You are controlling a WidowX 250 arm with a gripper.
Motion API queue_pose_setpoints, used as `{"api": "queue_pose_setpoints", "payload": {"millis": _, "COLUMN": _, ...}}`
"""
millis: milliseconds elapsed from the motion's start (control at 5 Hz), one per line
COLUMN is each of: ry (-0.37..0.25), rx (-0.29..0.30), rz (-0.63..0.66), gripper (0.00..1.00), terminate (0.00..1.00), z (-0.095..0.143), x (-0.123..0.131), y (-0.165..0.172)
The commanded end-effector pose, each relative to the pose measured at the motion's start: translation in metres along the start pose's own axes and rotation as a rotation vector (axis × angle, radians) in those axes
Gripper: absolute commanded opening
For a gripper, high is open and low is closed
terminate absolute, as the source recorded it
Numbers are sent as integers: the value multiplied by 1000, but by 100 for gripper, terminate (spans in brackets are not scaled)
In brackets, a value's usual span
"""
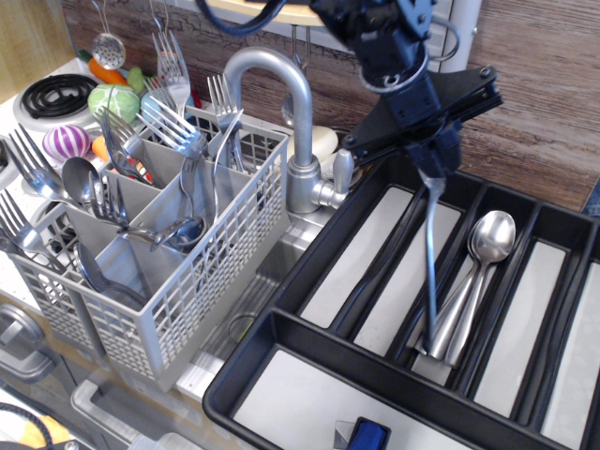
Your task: Put big spoon from basket to tray
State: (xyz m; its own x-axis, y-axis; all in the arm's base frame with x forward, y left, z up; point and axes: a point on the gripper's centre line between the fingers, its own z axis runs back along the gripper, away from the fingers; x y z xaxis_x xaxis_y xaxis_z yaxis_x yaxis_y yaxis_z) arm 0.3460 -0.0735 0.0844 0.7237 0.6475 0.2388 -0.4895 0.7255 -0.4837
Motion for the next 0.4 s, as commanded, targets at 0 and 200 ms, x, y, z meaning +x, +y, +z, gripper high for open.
{"api": "queue_pose_setpoints", "payload": {"millis": 0, "ry": -160, "rx": -16, "rz": -143, "gripper": 0, "terminate": 0, "z": -1, "x": 1, "y": -14}}
{"api": "queue_pose_setpoints", "payload": {"millis": 200, "ry": -196, "rx": -38, "rz": -140, "gripper": 0, "terminate": 100, "z": -6, "x": 0, "y": -12}}
